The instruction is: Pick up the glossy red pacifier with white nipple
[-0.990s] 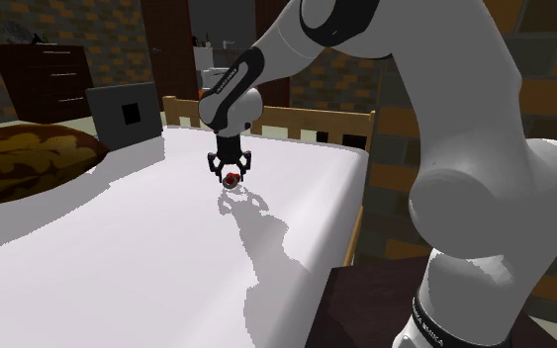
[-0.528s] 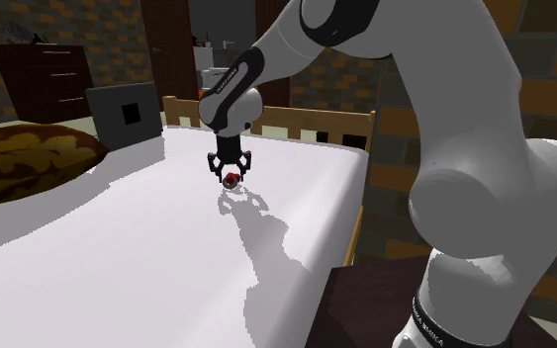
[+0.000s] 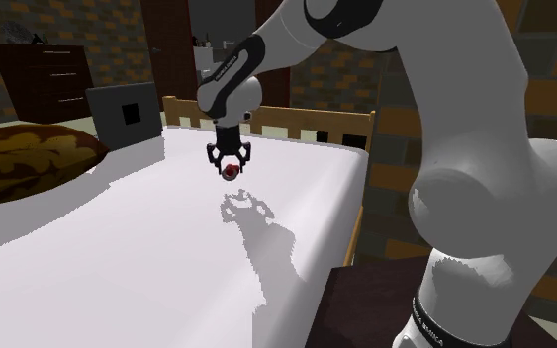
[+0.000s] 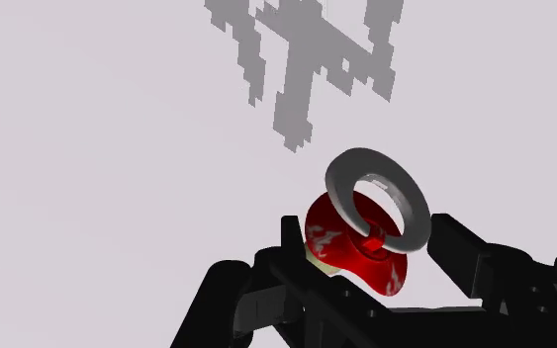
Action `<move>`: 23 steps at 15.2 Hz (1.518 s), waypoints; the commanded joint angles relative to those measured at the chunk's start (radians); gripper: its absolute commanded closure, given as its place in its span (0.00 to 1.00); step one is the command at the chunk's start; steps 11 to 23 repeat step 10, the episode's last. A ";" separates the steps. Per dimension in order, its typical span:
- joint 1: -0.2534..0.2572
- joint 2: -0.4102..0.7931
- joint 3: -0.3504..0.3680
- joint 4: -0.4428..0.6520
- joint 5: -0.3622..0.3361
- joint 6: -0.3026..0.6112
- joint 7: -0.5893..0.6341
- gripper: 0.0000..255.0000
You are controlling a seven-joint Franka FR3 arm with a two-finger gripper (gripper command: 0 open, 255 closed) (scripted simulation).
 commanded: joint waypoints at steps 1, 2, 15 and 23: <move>-0.002 -0.015 0.003 0.004 0.004 -0.019 -0.003 1.00; -0.003 -0.022 0.004 0.007 0.007 -0.029 -0.005 1.00; -0.007 -0.062 0.012 0.030 0.019 -0.091 -0.013 1.00; -0.007 -0.062 0.012 0.030 0.019 -0.091 -0.013 1.00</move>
